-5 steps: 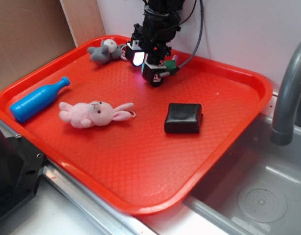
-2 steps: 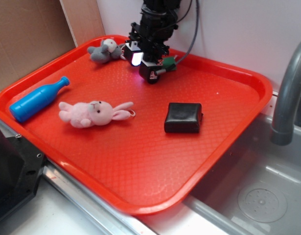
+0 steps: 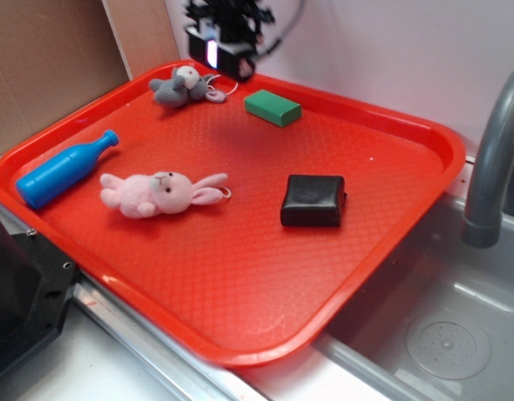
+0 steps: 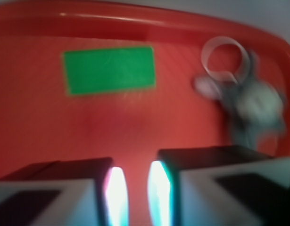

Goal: Grab the green block.

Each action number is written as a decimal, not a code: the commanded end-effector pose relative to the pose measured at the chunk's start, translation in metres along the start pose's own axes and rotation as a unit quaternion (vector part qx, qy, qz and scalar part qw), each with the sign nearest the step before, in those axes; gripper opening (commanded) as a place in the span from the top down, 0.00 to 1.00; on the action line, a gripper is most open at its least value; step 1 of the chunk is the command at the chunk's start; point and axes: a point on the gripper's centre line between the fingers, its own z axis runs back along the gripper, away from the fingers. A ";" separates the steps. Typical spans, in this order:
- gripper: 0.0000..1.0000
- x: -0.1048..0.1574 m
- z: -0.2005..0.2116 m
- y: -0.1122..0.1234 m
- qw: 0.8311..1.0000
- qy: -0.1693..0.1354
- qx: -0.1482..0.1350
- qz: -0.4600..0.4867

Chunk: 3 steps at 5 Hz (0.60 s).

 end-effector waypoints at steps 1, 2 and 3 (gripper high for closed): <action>1.00 -0.073 0.100 0.017 0.983 -0.123 -0.098 0.095; 0.81 -0.088 0.149 0.023 0.982 -0.131 -0.099 0.089; 0.00 -0.090 0.199 0.025 0.986 -0.120 -0.077 0.083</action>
